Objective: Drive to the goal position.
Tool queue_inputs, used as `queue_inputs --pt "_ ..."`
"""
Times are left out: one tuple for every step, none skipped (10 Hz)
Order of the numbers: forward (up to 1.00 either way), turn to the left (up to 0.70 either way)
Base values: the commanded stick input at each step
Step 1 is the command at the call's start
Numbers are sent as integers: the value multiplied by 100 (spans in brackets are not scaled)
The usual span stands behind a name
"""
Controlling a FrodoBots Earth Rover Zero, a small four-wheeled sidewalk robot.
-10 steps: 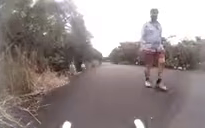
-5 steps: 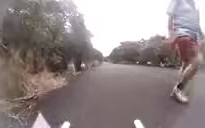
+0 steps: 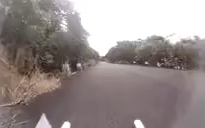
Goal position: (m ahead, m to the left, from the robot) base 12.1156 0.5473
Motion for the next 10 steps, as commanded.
queue_inputs --pt "50 0" --pt "50 0" --pt "50 0" --pt "50 0" --pt "50 0" --pt "50 0" --pt "50 0" --pt "50 0" --pt "50 0" --pt "50 0"
